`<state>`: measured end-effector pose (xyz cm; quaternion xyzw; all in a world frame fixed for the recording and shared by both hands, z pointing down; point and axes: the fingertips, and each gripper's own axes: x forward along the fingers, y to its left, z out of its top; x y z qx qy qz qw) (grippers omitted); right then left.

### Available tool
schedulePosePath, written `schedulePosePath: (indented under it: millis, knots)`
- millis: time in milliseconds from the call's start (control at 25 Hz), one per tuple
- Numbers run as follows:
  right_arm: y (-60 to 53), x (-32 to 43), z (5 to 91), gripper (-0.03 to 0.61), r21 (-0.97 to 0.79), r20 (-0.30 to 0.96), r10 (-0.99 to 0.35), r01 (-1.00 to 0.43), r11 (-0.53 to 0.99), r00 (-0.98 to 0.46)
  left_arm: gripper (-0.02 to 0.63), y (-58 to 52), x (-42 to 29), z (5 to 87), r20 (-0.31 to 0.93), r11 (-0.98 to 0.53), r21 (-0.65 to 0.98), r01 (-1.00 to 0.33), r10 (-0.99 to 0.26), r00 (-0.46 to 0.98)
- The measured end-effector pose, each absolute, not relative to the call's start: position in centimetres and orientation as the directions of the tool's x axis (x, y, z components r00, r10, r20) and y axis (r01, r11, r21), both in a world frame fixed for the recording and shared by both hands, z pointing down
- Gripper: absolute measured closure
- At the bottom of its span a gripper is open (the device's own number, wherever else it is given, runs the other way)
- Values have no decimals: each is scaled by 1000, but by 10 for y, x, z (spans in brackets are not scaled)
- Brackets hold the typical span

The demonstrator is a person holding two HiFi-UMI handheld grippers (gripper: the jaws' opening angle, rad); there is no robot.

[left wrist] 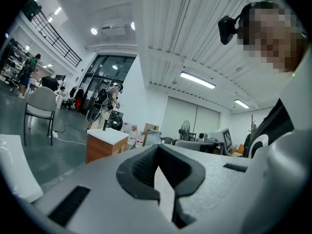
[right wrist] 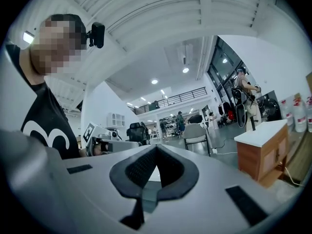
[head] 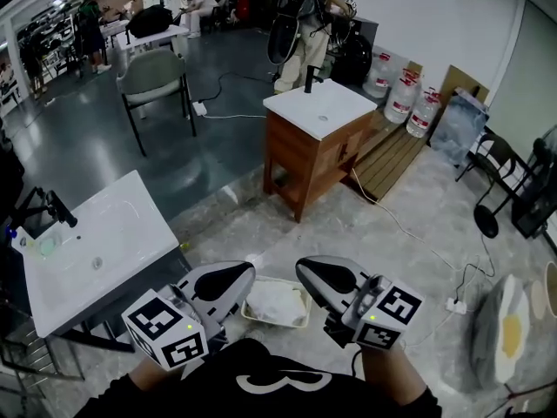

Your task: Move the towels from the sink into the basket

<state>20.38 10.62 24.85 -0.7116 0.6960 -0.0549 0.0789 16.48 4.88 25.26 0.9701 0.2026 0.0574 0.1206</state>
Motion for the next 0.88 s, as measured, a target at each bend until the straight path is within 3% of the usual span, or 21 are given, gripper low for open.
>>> schedulePosePath:
  millis: [880]
  knots:
    - [95,246,293,577,-235,32,-996,-968,-86,80,609,38,208,297,142,-874,301,380,435,889]
